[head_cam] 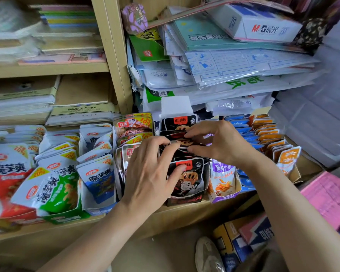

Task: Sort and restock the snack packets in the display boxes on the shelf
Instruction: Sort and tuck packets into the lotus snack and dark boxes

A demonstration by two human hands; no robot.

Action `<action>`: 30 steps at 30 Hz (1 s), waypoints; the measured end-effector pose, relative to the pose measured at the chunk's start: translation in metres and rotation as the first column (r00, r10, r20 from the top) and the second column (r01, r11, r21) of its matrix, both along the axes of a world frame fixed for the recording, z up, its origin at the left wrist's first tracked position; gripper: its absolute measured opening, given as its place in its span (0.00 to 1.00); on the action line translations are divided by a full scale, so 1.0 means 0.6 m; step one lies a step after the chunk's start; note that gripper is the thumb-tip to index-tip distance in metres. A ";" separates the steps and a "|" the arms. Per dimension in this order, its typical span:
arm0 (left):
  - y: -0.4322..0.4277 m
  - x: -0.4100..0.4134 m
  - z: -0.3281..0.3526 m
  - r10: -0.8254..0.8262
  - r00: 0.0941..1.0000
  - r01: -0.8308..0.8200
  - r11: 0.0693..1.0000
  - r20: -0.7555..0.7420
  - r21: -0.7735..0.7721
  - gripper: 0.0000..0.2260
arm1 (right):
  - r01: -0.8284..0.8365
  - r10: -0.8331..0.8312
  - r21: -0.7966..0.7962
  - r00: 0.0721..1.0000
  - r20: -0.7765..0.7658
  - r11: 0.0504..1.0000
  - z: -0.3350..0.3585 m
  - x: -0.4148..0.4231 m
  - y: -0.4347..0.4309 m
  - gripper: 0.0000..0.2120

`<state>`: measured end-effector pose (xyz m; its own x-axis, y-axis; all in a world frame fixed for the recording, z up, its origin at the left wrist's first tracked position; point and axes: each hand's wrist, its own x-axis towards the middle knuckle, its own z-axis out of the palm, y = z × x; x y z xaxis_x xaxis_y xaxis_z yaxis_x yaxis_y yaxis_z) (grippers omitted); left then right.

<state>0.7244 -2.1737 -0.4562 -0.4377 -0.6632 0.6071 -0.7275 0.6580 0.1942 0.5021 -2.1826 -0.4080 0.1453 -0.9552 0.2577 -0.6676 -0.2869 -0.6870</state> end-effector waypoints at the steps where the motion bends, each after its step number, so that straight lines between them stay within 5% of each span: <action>1: -0.002 0.000 -0.001 0.000 1.000 -0.001 1.000 0.030 0.029 0.22 | 0.017 -0.017 -0.010 0.999 -0.030 1.000 0.000 0.001 0.000 0.12; 5: -0.010 -0.001 0.001 0.072 0.983 -0.092 0.989 0.172 0.112 0.29 | 0.120 -0.124 -0.062 0.990 -0.063 0.991 -0.002 0.009 -0.007 0.10; 13: -0.034 -0.002 0.010 0.075 0.989 -0.097 0.980 0.125 0.173 0.39 | 0.046 -0.051 -0.043 0.993 -0.104 0.998 0.005 0.011 -0.006 0.19; 30: -0.031 0.007 0.008 -0.068 0.998 0.066 0.988 0.010 0.143 0.30 | 0.142 -0.169 -0.199 0.978 -0.123 0.970 -0.003 0.030 -0.023 0.04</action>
